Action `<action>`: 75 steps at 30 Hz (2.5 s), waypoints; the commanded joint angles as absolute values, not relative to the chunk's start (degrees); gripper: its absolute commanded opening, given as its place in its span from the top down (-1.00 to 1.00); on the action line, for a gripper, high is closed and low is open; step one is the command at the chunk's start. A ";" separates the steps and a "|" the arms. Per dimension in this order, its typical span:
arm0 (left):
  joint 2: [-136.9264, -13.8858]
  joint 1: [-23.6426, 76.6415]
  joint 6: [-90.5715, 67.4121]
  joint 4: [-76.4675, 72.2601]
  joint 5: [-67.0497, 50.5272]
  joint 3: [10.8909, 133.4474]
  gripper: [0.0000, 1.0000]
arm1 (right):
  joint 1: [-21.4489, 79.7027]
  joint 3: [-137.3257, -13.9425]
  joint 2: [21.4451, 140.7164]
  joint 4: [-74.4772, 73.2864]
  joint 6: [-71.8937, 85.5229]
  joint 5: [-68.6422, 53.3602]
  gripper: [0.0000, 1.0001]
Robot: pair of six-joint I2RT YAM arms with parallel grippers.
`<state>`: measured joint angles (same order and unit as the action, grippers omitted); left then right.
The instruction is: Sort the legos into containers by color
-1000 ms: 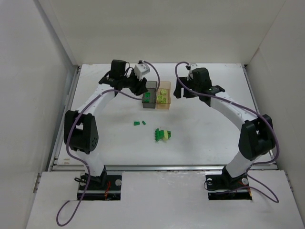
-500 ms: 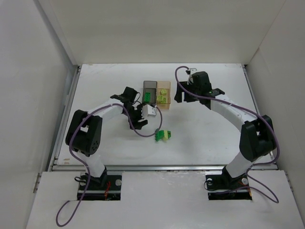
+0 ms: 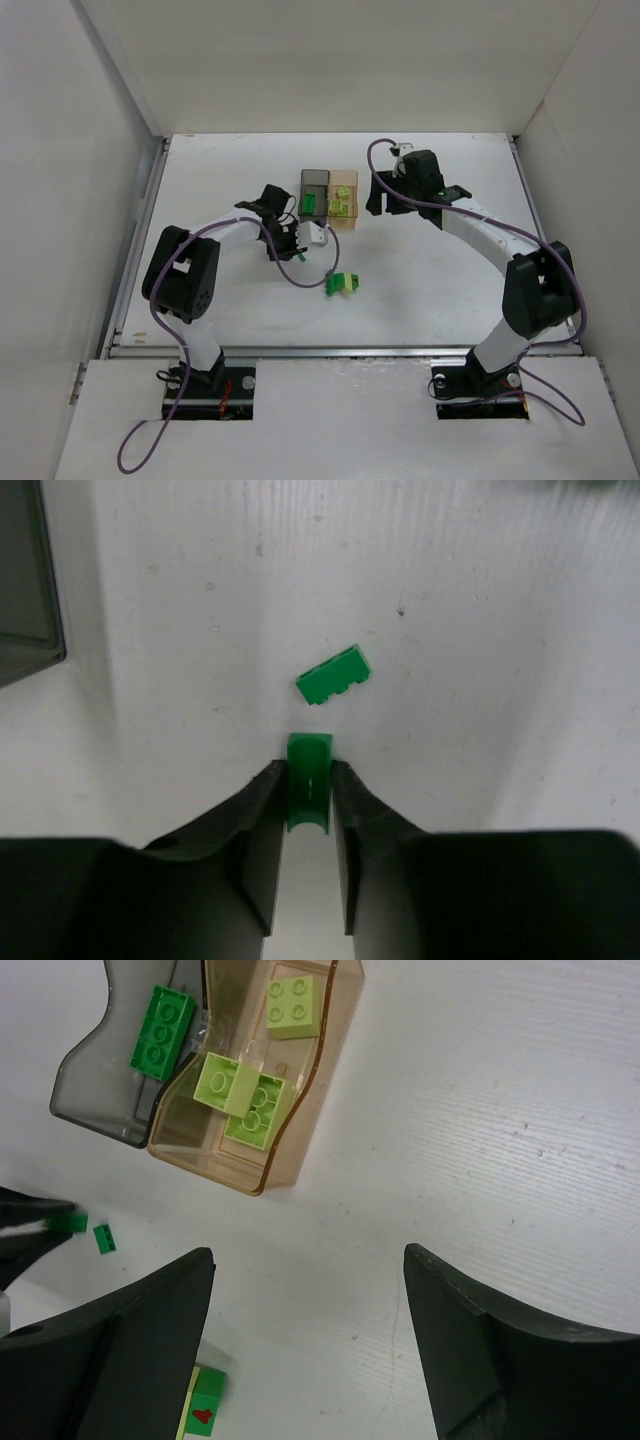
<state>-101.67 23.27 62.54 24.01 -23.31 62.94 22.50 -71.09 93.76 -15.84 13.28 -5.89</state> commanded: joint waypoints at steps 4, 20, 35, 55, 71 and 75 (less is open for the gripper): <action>-101.51 22.86 62.94 30.14 -24.60 65.72 1.00 | 22.24 -71.19 91.93 -13.18 12.83 -6.42 -0.63; -99.23 17.48 26.02 5.50 -40.70 80.24 1.00 | 22.24 -73.56 93.60 -13.18 14.41 -6.94 -0.63; -101.97 19.16 32.49 5.79 -36.38 84.91 -0.94 | 22.24 -73.56 93.60 -13.71 14.41 -6.42 -0.63; -103.00 24.43 123.31 50.45 -33.49 74.08 -0.01 | 23.29 -69.96 92.55 -13.18 13.27 -8.53 -0.63; -111.70 27.52 116.72 51.06 -26.89 79.45 0.13 | 23.29 -68.38 92.55 -12.13 11.60 -8.00 -0.63; -113.64 27.51 116.19 54.30 -26.37 81.74 0.21 | 23.29 -68.99 93.08 -12.13 11.07 -8.53 -0.63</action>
<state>-112.60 27.97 112.86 49.12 -27.40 79.33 22.94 -68.16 93.78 -15.16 12.14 -7.84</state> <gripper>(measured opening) 0.399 0.816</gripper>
